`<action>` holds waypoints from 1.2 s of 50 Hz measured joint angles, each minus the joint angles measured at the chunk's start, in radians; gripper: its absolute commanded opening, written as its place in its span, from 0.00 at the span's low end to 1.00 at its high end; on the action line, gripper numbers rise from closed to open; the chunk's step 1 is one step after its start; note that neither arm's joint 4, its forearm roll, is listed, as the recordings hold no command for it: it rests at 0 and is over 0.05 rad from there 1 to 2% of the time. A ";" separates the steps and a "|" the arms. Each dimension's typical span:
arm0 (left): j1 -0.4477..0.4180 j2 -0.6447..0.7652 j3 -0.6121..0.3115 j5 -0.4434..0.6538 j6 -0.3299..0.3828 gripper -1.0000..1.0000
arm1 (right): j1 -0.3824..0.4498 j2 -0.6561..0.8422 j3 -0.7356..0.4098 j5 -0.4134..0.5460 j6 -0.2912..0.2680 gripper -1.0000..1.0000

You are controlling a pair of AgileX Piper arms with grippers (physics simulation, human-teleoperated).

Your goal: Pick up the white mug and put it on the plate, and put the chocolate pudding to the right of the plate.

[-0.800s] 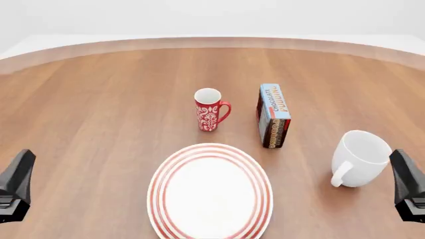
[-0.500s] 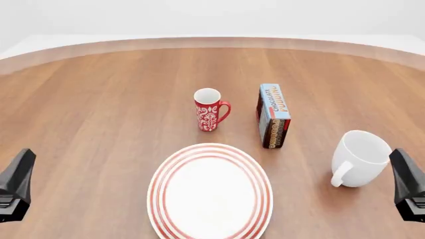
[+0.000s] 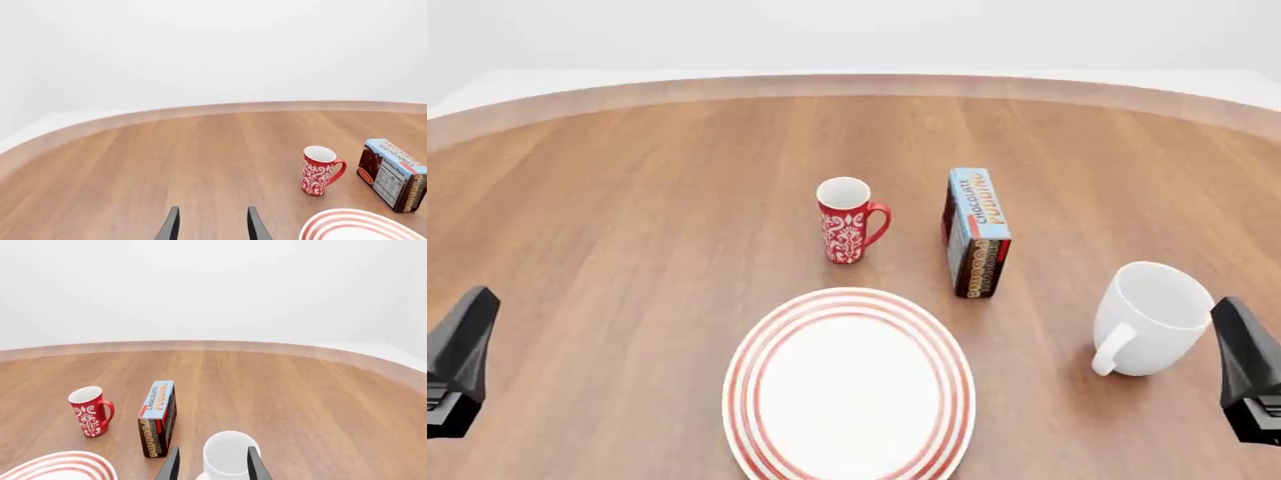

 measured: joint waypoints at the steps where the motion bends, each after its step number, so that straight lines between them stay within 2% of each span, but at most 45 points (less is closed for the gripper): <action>1: -0.003 0.003 -0.003 0.000 0.001 1.00 | 0.000 0.000 0.000 0.000 0.000 1.00; 20: -0.096 0.101 -0.064 -0.054 0.045 1.00 | -0.002 0.000 0.000 -0.001 0.003 1.00; 60: -0.408 0.505 -0.192 -0.333 0.142 1.00 | -0.005 0.003 0.001 -0.002 0.000 1.00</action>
